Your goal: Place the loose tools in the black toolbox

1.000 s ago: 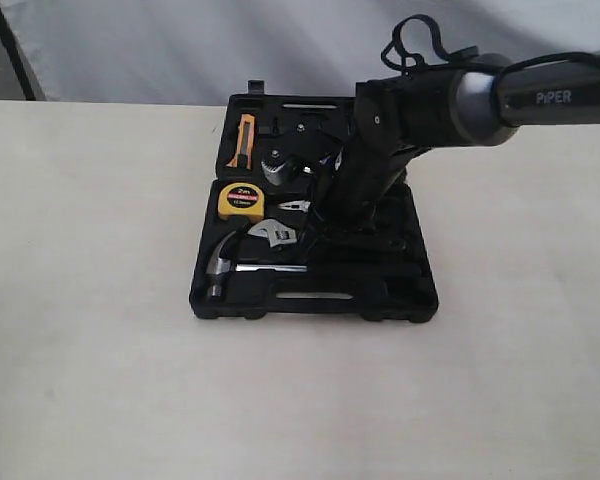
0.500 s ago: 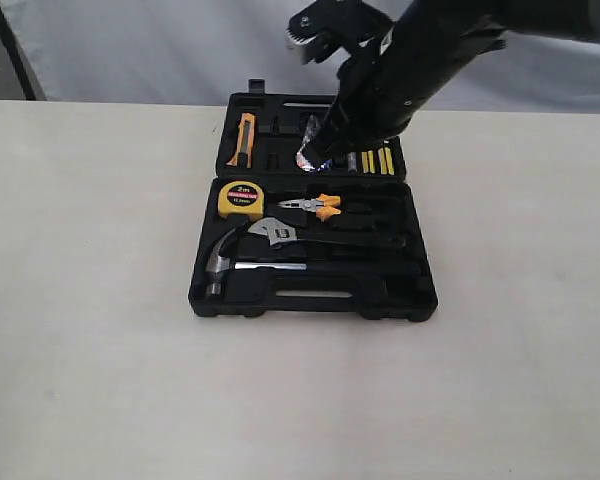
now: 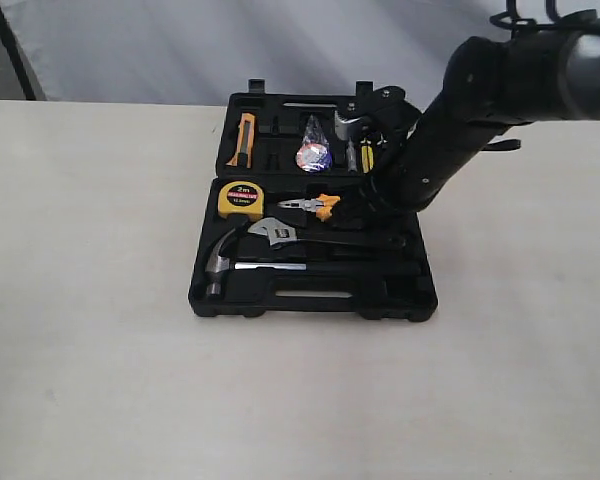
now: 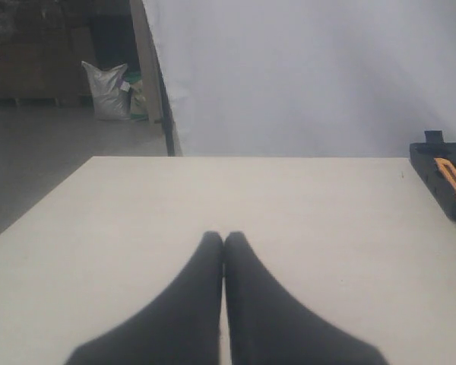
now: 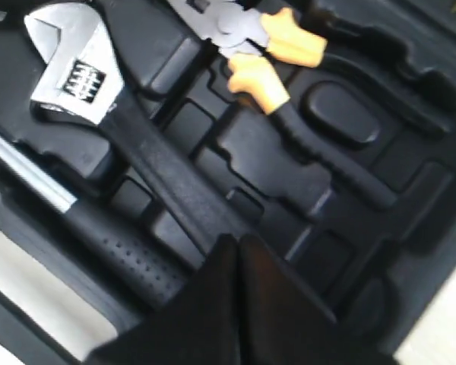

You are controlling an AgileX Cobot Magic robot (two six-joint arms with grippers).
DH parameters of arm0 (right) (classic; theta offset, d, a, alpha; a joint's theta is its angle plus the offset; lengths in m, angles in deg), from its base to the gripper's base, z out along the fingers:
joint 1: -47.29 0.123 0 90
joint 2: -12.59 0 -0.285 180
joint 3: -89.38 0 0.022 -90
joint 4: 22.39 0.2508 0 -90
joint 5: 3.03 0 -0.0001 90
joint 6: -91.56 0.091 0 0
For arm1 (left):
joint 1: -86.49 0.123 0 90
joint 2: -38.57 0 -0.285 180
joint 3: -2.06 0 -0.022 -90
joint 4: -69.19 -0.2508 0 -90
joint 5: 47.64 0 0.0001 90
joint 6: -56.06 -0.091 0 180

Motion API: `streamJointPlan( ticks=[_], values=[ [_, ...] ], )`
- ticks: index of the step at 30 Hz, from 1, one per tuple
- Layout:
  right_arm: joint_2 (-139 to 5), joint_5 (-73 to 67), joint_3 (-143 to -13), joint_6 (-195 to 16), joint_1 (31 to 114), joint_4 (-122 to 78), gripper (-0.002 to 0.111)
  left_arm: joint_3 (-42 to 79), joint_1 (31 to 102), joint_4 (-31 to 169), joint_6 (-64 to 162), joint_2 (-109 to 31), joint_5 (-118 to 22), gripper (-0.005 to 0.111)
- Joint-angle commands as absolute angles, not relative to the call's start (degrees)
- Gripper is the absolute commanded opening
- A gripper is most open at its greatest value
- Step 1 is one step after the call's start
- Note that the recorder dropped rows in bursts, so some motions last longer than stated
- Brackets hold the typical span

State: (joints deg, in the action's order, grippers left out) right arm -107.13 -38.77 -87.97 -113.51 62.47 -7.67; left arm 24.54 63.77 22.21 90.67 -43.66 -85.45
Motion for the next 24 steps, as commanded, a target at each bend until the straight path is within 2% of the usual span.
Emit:
streamJointPlan(
  ticks=[1, 8, 18, 24],
  values=[
    [-107.32, -36.85, -88.45, -113.91, 63.09, -7.24, 0.0, 25.07, 63.96, 22.99, 91.26, -43.21, -84.48, 0.001],
    [-107.54, -44.03, -92.96, -113.78, 63.09, -4.84, 0.0, 25.07, 63.96, 22.99, 91.26, -43.21, -84.48, 0.001],
    [-120.75, -42.13, -92.96, -113.78, 62.94, -5.73, 0.0, 25.07, 63.96, 22.99, 91.26, -43.21, -84.48, 0.001],
    [-121.06, -41.87, -93.2, -113.78, 62.94, -7.81, 0.0, 25.07, 63.96, 22.99, 91.26, -43.21, -84.48, 0.001]
  ],
)
